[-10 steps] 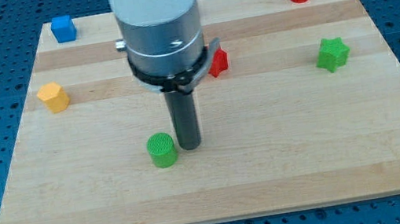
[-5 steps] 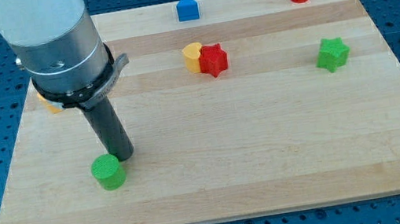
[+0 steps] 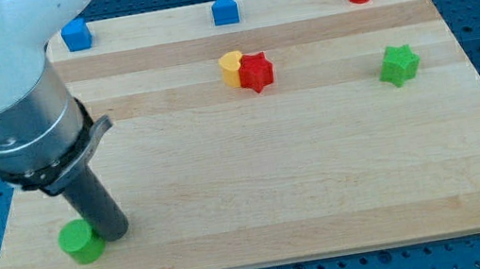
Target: Place the green circle below the yellow hexagon
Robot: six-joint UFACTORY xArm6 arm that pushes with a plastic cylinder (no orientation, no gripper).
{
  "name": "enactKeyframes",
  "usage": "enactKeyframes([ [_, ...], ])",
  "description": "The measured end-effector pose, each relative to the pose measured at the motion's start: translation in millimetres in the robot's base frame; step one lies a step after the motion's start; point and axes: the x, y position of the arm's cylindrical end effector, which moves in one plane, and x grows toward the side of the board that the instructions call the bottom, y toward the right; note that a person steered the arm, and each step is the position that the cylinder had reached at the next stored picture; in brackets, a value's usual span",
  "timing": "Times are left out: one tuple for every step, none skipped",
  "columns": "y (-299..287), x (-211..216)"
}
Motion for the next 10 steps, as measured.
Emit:
enactKeyframes([
  [0, 5],
  [-6, 14],
  [-12, 23],
  [-20, 31],
  [-35, 33],
  [-39, 33],
  [3, 22],
  [27, 17],
  [27, 10],
  [29, 3],
])
